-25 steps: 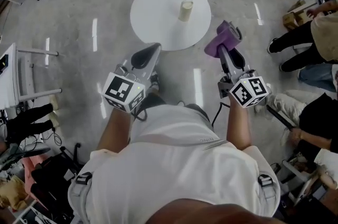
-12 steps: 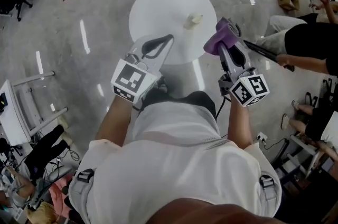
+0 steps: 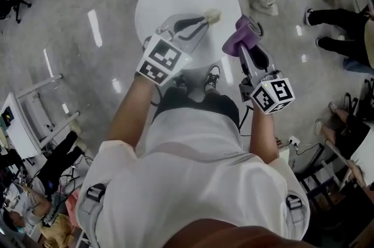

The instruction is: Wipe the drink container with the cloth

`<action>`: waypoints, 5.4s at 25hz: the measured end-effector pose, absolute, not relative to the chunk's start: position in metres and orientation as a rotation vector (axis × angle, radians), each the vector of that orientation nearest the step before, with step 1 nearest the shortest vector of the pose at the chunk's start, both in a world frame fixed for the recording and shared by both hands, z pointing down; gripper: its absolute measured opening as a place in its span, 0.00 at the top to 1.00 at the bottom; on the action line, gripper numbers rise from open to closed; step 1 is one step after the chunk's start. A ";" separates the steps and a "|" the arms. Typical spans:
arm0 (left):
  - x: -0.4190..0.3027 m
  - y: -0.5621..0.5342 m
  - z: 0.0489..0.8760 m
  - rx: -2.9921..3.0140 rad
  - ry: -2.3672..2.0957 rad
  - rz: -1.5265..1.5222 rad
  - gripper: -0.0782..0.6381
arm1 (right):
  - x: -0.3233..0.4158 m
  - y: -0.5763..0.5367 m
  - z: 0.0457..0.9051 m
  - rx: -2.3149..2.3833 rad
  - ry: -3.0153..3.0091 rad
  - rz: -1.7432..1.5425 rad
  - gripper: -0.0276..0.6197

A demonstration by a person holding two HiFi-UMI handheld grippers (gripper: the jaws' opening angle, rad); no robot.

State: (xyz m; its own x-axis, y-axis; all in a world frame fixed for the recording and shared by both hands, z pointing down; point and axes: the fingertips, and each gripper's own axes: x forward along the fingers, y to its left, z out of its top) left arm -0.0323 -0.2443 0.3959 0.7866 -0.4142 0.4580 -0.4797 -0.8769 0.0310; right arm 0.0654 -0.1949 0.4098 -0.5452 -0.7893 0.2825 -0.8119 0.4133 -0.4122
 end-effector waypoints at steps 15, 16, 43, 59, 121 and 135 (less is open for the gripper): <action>0.019 -0.301 0.508 2.670 -0.622 1.185 0.67 | 0.062 -0.214 0.513 1.247 -2.530 1.041 0.80; 0.020 -0.299 0.513 2.661 -0.602 1.209 0.67 | 0.061 -0.211 0.518 1.240 -2.524 1.060 0.80; 0.020 -0.292 0.533 2.556 -0.568 1.377 0.81 | -0.068 -0.199 0.566 0.826 -2.670 1.317 0.81; 0.019 -0.284 0.534 2.568 -0.588 1.392 0.81 | -0.045 -0.242 0.604 1.303 -2.526 1.572 0.81; 0.019 -0.300 0.535 2.571 -0.560 1.311 0.81 | 0.027 -0.260 0.701 1.802 -1.890 2.107 0.81; 0.019 -0.300 0.538 2.571 -0.562 1.305 0.81 | 0.082 -0.281 0.604 1.512 -2.317 1.720 0.81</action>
